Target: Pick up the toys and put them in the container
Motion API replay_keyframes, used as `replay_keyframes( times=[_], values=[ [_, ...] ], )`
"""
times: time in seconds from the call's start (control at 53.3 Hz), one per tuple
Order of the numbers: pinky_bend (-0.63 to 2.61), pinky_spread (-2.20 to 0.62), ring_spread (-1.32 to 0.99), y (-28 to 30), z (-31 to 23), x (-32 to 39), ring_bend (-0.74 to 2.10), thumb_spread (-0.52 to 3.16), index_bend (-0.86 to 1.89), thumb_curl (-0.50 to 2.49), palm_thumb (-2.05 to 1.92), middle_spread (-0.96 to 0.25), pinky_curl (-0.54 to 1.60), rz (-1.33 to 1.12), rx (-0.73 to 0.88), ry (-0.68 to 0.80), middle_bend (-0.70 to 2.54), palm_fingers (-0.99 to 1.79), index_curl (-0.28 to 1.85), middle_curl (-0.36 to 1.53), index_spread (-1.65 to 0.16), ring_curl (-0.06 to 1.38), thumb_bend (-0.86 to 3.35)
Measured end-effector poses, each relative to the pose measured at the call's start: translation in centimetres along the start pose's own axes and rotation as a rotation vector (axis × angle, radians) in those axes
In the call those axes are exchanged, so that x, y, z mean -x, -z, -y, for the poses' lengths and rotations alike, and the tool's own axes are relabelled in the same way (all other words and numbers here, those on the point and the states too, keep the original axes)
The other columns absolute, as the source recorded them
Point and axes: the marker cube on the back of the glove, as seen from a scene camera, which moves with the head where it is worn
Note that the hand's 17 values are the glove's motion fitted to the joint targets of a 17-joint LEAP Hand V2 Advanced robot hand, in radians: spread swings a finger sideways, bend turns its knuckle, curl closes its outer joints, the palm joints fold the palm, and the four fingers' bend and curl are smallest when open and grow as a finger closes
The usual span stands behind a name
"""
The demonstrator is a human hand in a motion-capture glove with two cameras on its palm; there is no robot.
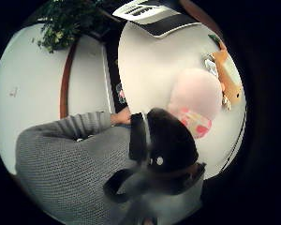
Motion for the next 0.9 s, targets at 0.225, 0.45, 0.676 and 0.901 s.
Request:
replay_keyframes(
  times=[0.225, 0.45, 0.676, 0.901],
  values=[
    [0.79, 0.03, -0.11, 0.2, -0.2, -0.5, 0.25, 1.12, 0.20, 0.07, -0.01, -0.14, 0.25, -0.007, 0.005, -0.016, 0.13, 0.01, 0.14, 0.05, -0.29, 0.09, 0.02],
    [0.85, 0.03, -0.13, 0.3, -0.3, -0.6, 0.29, 1.36, 0.20, 0.14, -0.02, -0.15, 0.28, 0.001, 0.005, -0.011, 0.14, -0.04, 0.23, 0.11, -0.33, 0.14, -0.01],
    [0.86, 0.03, -0.14, -0.4, -0.2, -0.7, 0.30, 1.43, 0.19, 0.17, -0.02, -0.16, 0.30, 0.004, 0.020, -0.010, 0.14, -0.06, 0.28, 0.14, -0.34, 0.17, -0.02],
    [0.86, 0.03, -0.14, -6.7, 0.7, 0.4, 0.29, 1.45, 0.19, 0.20, -0.02, -0.16, 0.31, -0.115, 0.144, -0.082, 0.14, -0.06, 0.32, 0.17, -0.35, 0.20, -0.02]
  ],
)
